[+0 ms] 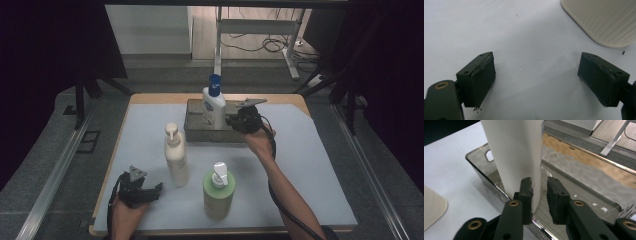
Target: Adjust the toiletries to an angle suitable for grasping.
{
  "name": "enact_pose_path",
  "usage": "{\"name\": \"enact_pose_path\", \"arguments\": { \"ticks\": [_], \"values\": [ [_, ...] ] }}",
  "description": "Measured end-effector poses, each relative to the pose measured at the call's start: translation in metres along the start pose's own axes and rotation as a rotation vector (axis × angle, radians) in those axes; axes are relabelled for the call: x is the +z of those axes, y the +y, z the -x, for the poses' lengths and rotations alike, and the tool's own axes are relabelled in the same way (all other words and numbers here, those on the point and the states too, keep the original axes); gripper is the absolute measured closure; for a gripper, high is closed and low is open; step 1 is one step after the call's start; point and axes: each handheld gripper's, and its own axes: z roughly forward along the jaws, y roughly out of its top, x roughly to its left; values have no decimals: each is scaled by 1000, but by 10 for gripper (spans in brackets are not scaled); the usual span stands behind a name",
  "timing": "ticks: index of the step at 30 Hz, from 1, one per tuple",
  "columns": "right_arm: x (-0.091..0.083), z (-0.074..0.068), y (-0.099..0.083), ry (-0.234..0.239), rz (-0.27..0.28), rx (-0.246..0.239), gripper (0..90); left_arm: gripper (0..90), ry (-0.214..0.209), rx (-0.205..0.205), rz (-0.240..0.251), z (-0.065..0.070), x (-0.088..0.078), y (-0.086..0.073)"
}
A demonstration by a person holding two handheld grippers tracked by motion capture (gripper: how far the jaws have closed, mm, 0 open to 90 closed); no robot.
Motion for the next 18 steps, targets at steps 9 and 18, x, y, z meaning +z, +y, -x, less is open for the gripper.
{"name": "enact_pose_path", "arguments": {
  "ticks": [9, 18],
  "values": [
    [9, 3, 2, -53, -9, 50, 897, 144, 0, 0, 0, 0, 0, 0],
    [28, 8, 0, -55, -32, 101, 898, 144, 0, 0, 0, 0, 0, 0]
  ]
}}
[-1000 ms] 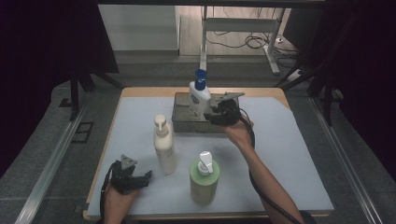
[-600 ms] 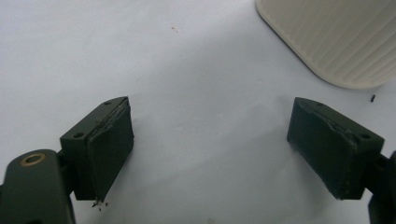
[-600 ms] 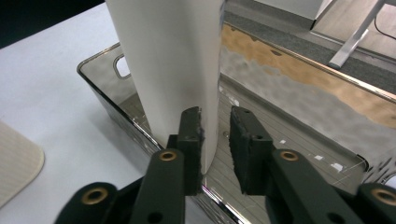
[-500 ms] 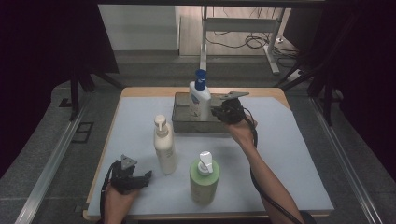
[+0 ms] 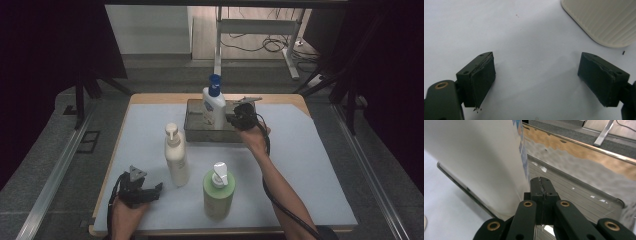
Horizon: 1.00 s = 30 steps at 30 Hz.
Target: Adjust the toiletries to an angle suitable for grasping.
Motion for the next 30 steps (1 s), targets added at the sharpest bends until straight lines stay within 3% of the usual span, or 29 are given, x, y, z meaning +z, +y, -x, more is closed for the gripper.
{"name": "enact_pose_path", "arguments": {
  "ticks": [12, 30],
  "values": [
    [20, -3, -5, -15, -53, 17, 896, 144, -1, 0, -1, 0, 0, 0],
    [27, -16, -4, -13, -73, 8, 877, 144, 0, 0, 0, 0, 0, 0]
  ]
}}
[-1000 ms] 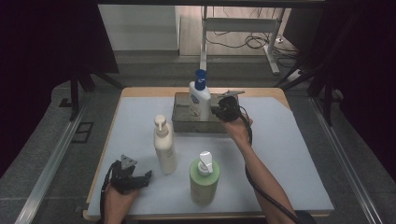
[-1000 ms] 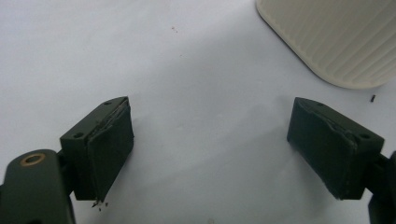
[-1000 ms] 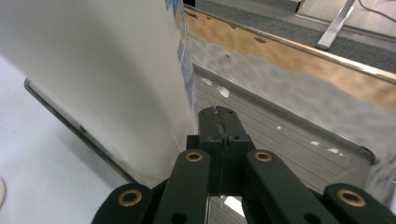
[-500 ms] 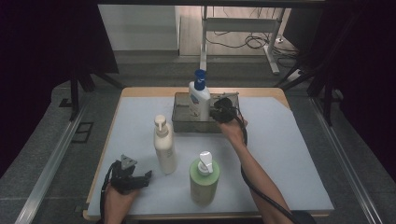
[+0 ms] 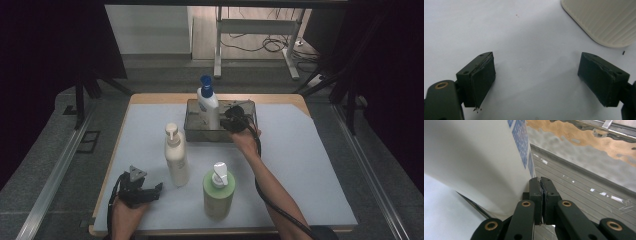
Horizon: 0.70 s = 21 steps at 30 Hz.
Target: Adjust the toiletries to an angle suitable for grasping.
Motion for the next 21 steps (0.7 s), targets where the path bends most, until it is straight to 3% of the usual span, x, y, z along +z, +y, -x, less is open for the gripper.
{"name": "enact_pose_path", "arguments": {
  "ticks": [21],
  "values": [
    [5, -5, 3, 7, -9, -5, 874, 144, 0, 0, 0, 0, 0, 0]
  ]
}}
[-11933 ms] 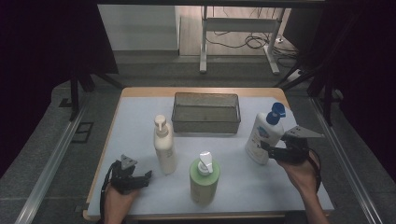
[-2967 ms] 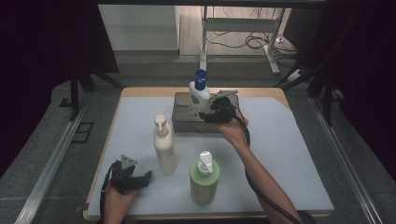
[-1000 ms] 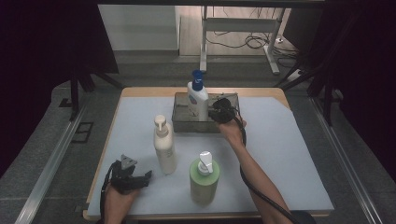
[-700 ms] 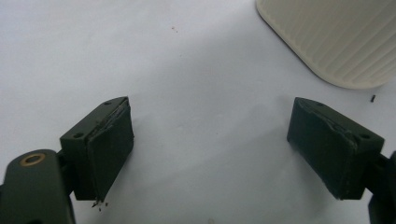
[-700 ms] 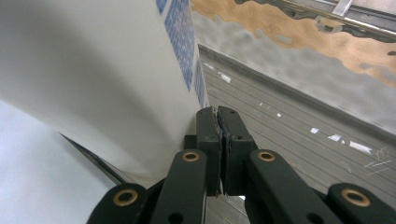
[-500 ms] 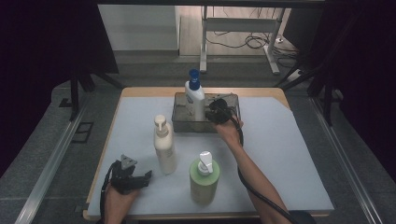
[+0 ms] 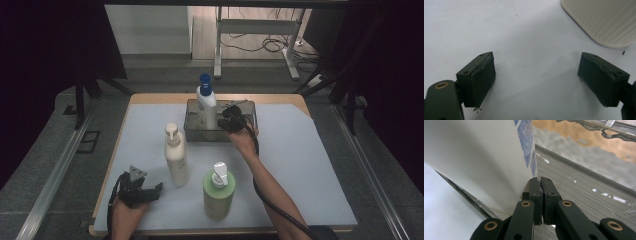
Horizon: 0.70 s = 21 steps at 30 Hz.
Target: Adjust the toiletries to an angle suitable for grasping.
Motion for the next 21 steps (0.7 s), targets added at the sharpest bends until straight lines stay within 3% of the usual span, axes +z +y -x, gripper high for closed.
{"name": "enact_pose_path", "arguments": {
  "ticks": [21],
  "values": [
    [3, -5, 1, 4, -10, -4, 865, 144, 0, 0, 0, 0, 0, 0]
  ]
}}
